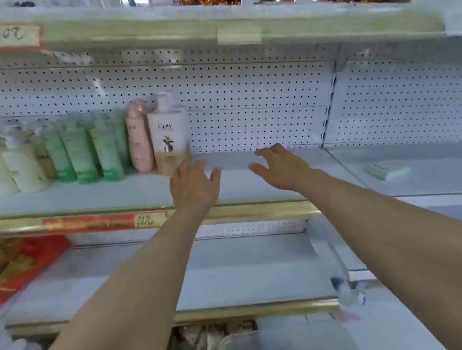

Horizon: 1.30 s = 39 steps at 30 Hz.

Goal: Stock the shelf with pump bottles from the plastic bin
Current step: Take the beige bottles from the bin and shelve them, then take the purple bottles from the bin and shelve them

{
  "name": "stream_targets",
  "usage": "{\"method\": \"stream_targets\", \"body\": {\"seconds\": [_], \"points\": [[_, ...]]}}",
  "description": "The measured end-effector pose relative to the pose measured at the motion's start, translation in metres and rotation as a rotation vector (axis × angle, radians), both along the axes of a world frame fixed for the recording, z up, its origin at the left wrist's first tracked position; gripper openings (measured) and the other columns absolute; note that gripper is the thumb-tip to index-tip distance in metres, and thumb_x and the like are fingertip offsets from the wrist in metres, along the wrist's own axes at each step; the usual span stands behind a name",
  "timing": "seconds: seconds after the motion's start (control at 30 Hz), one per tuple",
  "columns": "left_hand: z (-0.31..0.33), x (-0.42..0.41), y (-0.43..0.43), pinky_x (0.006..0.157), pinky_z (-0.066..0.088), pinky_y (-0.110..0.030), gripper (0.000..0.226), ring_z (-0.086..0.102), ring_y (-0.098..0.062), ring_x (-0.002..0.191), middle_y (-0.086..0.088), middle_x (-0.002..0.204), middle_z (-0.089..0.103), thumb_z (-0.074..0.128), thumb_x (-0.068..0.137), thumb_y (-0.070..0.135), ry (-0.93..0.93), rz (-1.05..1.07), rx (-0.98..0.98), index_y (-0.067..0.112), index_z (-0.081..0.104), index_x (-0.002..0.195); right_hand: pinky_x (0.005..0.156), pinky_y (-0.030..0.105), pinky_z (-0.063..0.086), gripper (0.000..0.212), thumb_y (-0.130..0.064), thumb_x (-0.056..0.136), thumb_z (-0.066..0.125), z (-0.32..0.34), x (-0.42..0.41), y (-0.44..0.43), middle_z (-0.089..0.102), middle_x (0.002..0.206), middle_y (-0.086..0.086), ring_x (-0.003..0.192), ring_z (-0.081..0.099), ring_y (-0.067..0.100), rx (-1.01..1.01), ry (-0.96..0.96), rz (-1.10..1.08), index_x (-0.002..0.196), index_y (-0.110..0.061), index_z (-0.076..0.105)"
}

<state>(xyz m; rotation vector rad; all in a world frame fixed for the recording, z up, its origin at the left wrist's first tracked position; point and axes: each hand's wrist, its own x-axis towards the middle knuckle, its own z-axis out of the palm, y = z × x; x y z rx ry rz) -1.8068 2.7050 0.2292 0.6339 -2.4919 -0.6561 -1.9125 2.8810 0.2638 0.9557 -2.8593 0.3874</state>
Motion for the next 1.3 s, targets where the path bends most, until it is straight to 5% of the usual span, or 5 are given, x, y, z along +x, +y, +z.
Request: {"method": "stream_targets", "body": {"seconds": [0.3, 0.5, 0.7, 0.9, 1.3], "points": [[-0.147, 0.040, 0.076, 0.114, 0.026, -0.046, 0.054, 0.020, -0.033, 0.147, -0.011, 0.160, 0.025, 0.043, 0.099, 0.051, -0.283, -0.003, 0.232, 0.024, 0.044, 0.146, 0.111, 0.045, 0.038, 0.064, -0.057, 0.099, 0.043, -0.142, 0.007, 0.090, 0.020, 0.160, 0.005, 0.140, 0.038, 0.030, 0.044, -0.244, -0.046, 0.149, -0.018, 0.041], [-0.242, 0.067, 0.101, 0.112, 0.030, -0.038, 0.059, 0.039, -0.026, 0.139, -0.009, 0.146, 0.048, 0.054, 0.092, 0.054, -0.455, -0.111, 0.407, 0.018, 0.051, 0.139, 0.099, 0.040, 0.047, 0.055, -0.046, 0.099, 0.053, -0.221, 0.042, 0.107, 0.027, 0.154, 0.005, 0.132, 0.047, 0.021, -0.113, -0.248, -0.060, 0.144, -0.016, 0.046], [-0.322, 0.112, 0.128, 0.098, 0.032, -0.026, 0.070, 0.045, -0.024, 0.133, -0.005, 0.146, 0.047, 0.071, 0.086, 0.043, -0.639, -0.111, 0.688, 0.014, 0.044, 0.144, 0.107, 0.040, 0.042, 0.063, -0.053, 0.091, 0.063, -0.327, 0.078, 0.119, 0.041, 0.146, 0.005, 0.129, 0.051, 0.024, 0.041, -0.812, -0.108, 0.144, -0.023, 0.047], [-0.397, 0.145, 0.139, 0.092, 0.032, -0.022, 0.082, 0.047, -0.017, 0.129, 0.001, 0.143, 0.049, 0.081, 0.077, 0.041, -0.785, -0.078, 0.937, 0.017, 0.041, 0.143, 0.105, 0.034, 0.040, 0.067, -0.049, 0.085, 0.073, -0.401, 0.092, 0.112, 0.049, 0.144, 0.001, 0.128, 0.050, 0.021, 0.046, -1.035, -0.160, 0.143, -0.030, 0.047], [-0.454, 0.148, 0.155, 0.090, 0.044, -0.027, 0.069, 0.059, -0.011, 0.110, 0.009, 0.120, 0.062, 0.085, 0.069, 0.040, -0.709, -0.081, 0.987, 0.026, 0.050, 0.127, 0.105, 0.032, 0.035, 0.070, -0.043, 0.073, 0.082, -0.468, 0.084, 0.150, 0.057, 0.135, -0.007, 0.134, 0.037, 0.019, 0.027, -0.831, -0.389, 0.137, -0.035, 0.054]]}}
